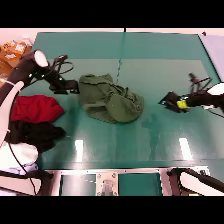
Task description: Fold the shirts.
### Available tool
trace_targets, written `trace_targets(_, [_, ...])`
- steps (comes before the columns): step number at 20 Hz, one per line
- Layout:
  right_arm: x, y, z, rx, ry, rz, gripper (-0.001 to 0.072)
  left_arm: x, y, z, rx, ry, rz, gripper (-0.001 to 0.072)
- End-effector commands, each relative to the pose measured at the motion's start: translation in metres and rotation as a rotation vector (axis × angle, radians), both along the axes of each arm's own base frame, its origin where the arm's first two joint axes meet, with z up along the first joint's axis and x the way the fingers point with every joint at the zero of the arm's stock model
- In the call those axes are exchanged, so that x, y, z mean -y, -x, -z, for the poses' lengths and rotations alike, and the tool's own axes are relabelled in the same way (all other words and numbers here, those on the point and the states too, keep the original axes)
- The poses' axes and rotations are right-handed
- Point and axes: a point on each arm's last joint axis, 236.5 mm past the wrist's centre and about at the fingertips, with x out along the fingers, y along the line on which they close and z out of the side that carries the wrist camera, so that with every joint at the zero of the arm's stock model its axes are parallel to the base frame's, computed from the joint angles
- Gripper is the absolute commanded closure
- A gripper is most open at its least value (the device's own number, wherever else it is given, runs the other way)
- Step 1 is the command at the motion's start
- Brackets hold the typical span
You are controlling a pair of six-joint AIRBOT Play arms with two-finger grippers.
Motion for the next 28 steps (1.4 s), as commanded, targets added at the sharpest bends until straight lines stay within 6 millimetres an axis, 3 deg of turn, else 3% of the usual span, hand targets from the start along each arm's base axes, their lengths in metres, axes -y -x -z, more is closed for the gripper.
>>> trace_targets(1, [-0.071, -0.005, 0.023, -0.001, -0.158, -0.099, 0.0224, -0.016, -0.015, 0.044, 0.03, 0.065, -0.093, -0.0007])
trace_targets(3, [-0.104, -0.013, 0.027, 0.005, -0.188, -0.165, 0.0223, 0.0, -0.027, 0.06, 0.042, 0.126, -0.104, -0.0007])
trace_targets(5, [-0.125, -0.016, 0.027, 0.005, -0.191, -0.217, 0.0224, 0.01, -0.033, 0.075, 0.034, 0.178, -0.131, -0.0007])
trace_targets(7, [-0.134, -0.017, 0.028, 0.003, -0.196, -0.236, 0.0225, 0.016, -0.036, 0.082, 0.027, 0.211, -0.143, -0.0006])
trace_targets(10, [-0.138, -0.019, 0.023, 0.004, -0.228, -0.219, 0.0237, 0.024, -0.051, 0.074, 0.077, 0.263, -0.176, -0.0003])
trace_targets(11, [-0.138, -0.019, 0.023, 0.005, -0.228, -0.219, 0.0271, 0.031, -0.055, 0.069, 0.098, 0.29, -0.179, 0.0139])
trace_targets(12, [-0.138, -0.02, 0.023, 0.01, -0.225, -0.221, 0.0416, 0.043, -0.056, 0.067, 0.113, 0.312, -0.148, 0.0282])
trace_targets(14, [-0.137, -0.021, 0.024, 0.021, -0.219, -0.232, 0.0587, 0.064, -0.048, 0.072, 0.113, 0.32, -0.073, 0.0485])
trace_targets(15, [-0.136, -0.022, 0.023, 0.03, -0.216, -0.239, 0.066, 0.07, -0.041, 0.074, 0.109, 0.307, -0.025, 0.0683])
trace_targets(16, [-0.133, -0.024, 0.022, 0.049, -0.208, -0.255, 0.0694, 0.07, -0.04, 0.072, 0.107, 0.304, -0.01, 0.0688])
trace_targets(18, [-0.119, -0.031, 0.007, 0.082, -0.208, -0.25, 0.0695, 0.061, -0.044, 0.051, 0.113, 0.306, 0.012, 0.069])
trace_targets(20, [-0.096, -0.044, -0.032, 0.148, -0.222, -0.228, 0.0695, 0.035, -0.047, 0.012, 0.139, 0.231, 0.019, 0.0691])
trace_targets(22, [-0.065, -0.06, -0.094, 0.29, -0.206, -0.194, 0.0696, 0.01, -0.045, -0.052, 0.219, 0.116, 0.042, 0.0691])
trace_targets(25, [-0.014, -0.066, -0.219, 0.603, -0.101, -0.104, 0.0696, 0.002, -0.026, -0.205, 0.492, 0.103, 0.027, 0.069])
trace_targets(26, [-0.002, -0.058, -0.259, 0.701, -0.059, -0.084, 0.0696, 0.002, -0.012, -0.259, 0.608, 0.118, 0.013, 0.069])
trace_targets(28, [0.014, -0.031, -0.332, 0.874, 0.018, -0.033, 0.0696, 0.0, 0.035, -0.367, 0.846, 0.155, -0.008, 0.069])
